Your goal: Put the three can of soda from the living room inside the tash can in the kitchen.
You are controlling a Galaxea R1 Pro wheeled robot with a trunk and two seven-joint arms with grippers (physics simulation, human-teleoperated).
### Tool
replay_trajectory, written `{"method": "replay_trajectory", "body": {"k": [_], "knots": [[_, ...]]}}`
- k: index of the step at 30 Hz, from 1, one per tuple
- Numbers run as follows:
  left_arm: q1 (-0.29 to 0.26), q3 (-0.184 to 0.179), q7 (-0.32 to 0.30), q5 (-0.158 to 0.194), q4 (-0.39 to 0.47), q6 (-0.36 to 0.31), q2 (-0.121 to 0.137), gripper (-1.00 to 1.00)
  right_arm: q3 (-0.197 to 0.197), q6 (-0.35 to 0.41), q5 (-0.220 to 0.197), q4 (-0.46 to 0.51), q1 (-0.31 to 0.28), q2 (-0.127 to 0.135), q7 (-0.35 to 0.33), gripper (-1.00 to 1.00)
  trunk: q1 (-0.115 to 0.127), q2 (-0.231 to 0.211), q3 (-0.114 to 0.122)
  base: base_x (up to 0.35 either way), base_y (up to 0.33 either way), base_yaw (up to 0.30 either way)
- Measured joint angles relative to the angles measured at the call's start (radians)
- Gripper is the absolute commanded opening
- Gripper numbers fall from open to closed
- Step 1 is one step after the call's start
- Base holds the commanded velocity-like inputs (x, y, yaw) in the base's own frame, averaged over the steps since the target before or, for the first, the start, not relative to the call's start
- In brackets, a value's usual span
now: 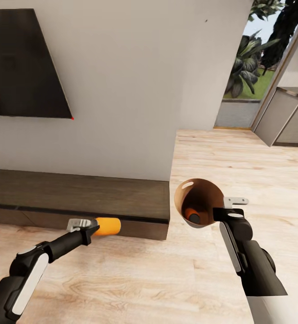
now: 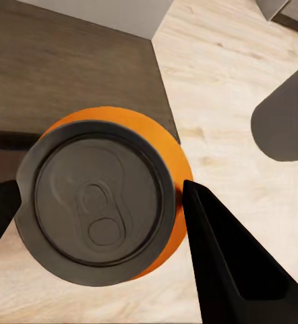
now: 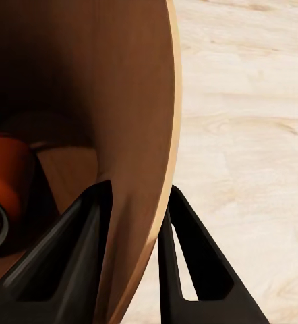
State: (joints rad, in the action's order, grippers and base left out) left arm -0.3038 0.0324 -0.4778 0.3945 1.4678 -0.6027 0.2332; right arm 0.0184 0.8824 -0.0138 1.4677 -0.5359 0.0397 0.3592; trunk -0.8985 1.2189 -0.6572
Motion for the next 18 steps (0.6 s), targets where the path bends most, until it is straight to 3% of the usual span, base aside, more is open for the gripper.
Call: {"method": "replay_trajectory", "body": {"k": [3, 5, 7, 14, 18], "knots": [[0.000, -0.002, -0.001, 0.032, 0.013, -0.017, 0.000, -1.00, 0.000, -0.001, -0.002, -0.001, 0.000, 0.000, 0.000, -1.00, 0.000, 0.000, 0.000, 0.000, 0.000, 0.000], [0.000, -0.003, -0.002, 0.080, 0.023, -0.029, 0.000, -1.00, 0.000, 0.000, -0.001, -0.002, 0.001, 0.000, 0.000, -1.00, 0.000, 0.000, 0.000, 0.000, 0.000, 0.000], [0.000, -0.003, -0.008, 0.105, 0.032, -0.034, 0.000, -1.00, 0.000, 0.000, 0.000, -0.002, 0.003, 0.000, -0.001, -1.00, 0.000, 0.000, 0.000, 0.000, 0.000, 0.000], [0.000, -0.007, -0.129, 0.118, 0.038, -0.038, -0.002, -1.00, 0.000, 0.000, -0.003, -0.019, 0.007, 0.000, -0.003, -1.00, 0.000, 0.000, 0.000, 0.000, 0.000, 0.000], [0.000, -0.008, -0.147, 0.118, 0.038, -0.038, -0.003, -1.00, 0.000, 0.001, 0.001, -0.027, 0.007, 0.000, -0.003, -1.00, 0.000, 0.000, 0.000, 0.000, 0.000, 0.000]]}}
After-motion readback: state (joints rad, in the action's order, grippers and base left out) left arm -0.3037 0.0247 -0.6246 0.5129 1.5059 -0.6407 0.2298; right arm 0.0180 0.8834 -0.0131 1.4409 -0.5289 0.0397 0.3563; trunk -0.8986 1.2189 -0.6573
